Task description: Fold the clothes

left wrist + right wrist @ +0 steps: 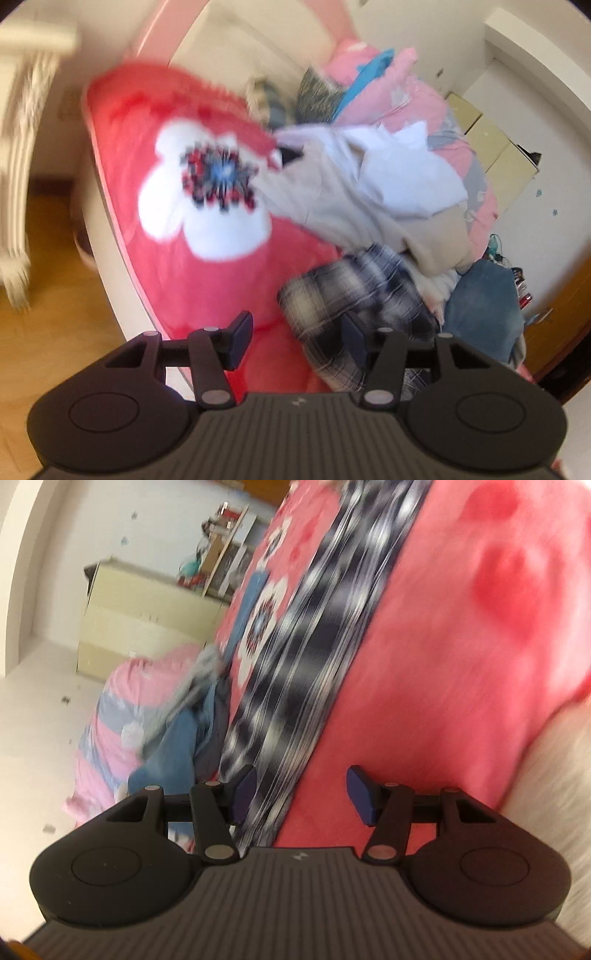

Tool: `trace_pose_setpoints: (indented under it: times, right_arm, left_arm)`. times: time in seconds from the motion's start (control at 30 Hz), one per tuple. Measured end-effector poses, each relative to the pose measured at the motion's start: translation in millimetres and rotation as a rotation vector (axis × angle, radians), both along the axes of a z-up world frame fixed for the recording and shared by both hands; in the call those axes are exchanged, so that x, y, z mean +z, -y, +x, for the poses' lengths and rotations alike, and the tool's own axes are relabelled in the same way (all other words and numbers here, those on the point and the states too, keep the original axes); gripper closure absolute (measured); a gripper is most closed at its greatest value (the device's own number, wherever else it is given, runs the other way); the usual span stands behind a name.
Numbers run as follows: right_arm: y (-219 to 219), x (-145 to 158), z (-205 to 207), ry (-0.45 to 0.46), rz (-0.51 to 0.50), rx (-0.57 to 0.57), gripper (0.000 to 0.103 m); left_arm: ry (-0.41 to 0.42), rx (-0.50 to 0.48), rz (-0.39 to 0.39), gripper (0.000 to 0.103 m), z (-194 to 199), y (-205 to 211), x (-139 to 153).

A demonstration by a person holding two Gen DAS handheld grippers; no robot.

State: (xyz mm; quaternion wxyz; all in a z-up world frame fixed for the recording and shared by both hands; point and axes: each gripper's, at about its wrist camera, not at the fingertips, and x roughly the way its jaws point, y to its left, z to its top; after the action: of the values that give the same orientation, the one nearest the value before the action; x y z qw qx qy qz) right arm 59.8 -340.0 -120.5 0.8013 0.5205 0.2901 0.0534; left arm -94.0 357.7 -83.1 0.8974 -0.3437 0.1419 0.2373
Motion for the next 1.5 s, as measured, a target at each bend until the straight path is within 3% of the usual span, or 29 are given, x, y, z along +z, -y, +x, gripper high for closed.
trace_pose_setpoints:
  times: [0.1, 0.3, 0.4, 0.6, 0.67, 0.8, 0.9, 0.93, 1.1, 1.23, 1.3, 1.33, 1.37, 1.5]
  right_arm:
    - [26.0, 5.7, 4.0, 0.027, -0.055, -0.062, 0.049]
    - [85.8, 7.0, 21.5, 0.046, -0.139, -0.172, 0.048]
    - [119.9, 3.2, 31.6, 0.042, -0.154, -0.231, 0.048]
    - [172.0, -3.4, 52.3, 0.051, -0.161, -0.292, 0.053]
    - [185.0, -6.1, 63.6, 0.040, -0.173, -0.294, 0.064]
    - [204.9, -11.6, 91.4, 0.018, -0.201, -0.283, 0.073]
    - [209.7, -13.4, 108.8, 0.016, -0.244, -0.218, 0.098]
    - [209.7, -8.1, 105.1, 0.035, -0.251, -0.218, 0.102]
    - [208.7, 19.0, 81.4, 0.114, -0.292, -0.217, 0.102]
    - [207.3, 8.9, 80.1, -0.005, -0.421, -0.186, 0.102]
    - [215.6, -7.8, 81.3, -0.052, -0.394, -0.177, 0.103]
    - [218.2, -7.8, 77.8, -0.040, -0.368, -0.192, 0.102]
    - [219.1, -3.0, 74.2, -0.029, -0.361, -0.216, 0.095]
    - [217.9, 21.6, 69.7, 0.038, -0.420, -0.275, 0.091]
  left_arm:
    - [0.010, -0.117, 0.110, 0.049, 7.8, 30.7, 27.2]
    - [-0.059, -0.624, 0.238, 0.043, 81.7, 150.1, 45.7]
    - [-0.085, -0.825, 0.316, 0.043, 116.4, 224.1, 43.6]
    - [-0.107, -1.077, 0.573, 0.043, 153.2, 343.5, 39.2]
    - [-0.108, -1.121, 0.614, 0.043, 157.3, 365.7, 34.4]
    - [-0.111, -1.203, 0.682, 0.043, 165.8, 407.5, 24.7]
    - [-0.143, -1.220, 0.630, 0.043, 178.0, 421.0, 14.8]
    - [-0.159, -1.219, 0.612, 0.044, 181.4, 422.9, 13.2]
    - [-0.166, -1.228, 0.553, 0.044, 184.4, 414.4, 18.3]
    - [-0.206, -1.218, 0.548, 0.044, 190.9, 408.6, 12.9]
    - [-0.220, -1.200, 0.516, 0.044, 196.0, 403.4, 10.2]
    - [-0.224, -1.190, 0.495, 0.044, 198.4, 400.2, 9.3]
    - [-0.225, -1.182, 0.475, 0.044, 200.7, 397.2, 8.5]
    - [-0.235, -1.157, 0.438, 0.044, 208.3, 388.4, 5.5]
